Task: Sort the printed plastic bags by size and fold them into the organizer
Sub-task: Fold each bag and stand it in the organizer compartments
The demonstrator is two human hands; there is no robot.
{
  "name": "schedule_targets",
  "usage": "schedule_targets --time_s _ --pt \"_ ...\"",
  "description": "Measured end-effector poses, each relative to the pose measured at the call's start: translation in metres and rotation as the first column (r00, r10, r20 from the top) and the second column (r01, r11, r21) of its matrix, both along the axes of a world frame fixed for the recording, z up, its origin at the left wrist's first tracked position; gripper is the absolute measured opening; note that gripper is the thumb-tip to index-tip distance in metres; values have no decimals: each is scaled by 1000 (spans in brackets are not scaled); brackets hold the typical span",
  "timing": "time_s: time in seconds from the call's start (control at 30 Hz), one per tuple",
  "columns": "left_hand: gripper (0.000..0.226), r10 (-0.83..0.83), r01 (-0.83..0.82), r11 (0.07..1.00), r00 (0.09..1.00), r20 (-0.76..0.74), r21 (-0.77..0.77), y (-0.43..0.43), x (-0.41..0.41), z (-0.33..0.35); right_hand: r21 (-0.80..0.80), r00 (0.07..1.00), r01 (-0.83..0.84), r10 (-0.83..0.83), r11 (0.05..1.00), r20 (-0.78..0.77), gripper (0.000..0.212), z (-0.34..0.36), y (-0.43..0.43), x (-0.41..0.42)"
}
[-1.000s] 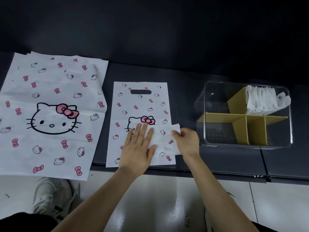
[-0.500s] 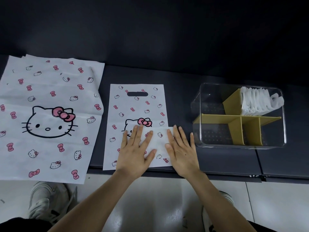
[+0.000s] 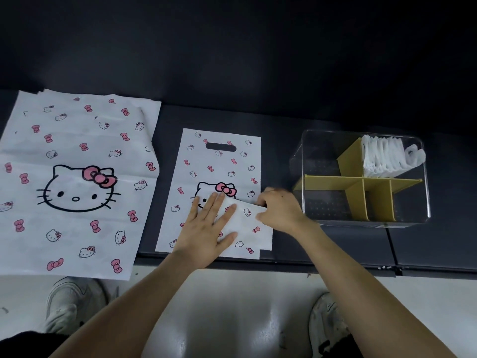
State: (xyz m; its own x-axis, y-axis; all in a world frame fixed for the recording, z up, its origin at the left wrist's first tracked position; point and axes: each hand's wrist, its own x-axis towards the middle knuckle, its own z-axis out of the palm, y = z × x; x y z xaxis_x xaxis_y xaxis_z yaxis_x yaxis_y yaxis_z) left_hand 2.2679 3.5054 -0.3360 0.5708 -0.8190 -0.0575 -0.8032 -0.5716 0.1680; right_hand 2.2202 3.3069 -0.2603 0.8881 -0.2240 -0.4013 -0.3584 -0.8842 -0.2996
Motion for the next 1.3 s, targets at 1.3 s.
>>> schedule_targets --time_s 1.3 --pt "21 572 -858 404 507 -645 -317 -27 -43 38 165 902 413 -427 896 62 45 -21 35 -27"
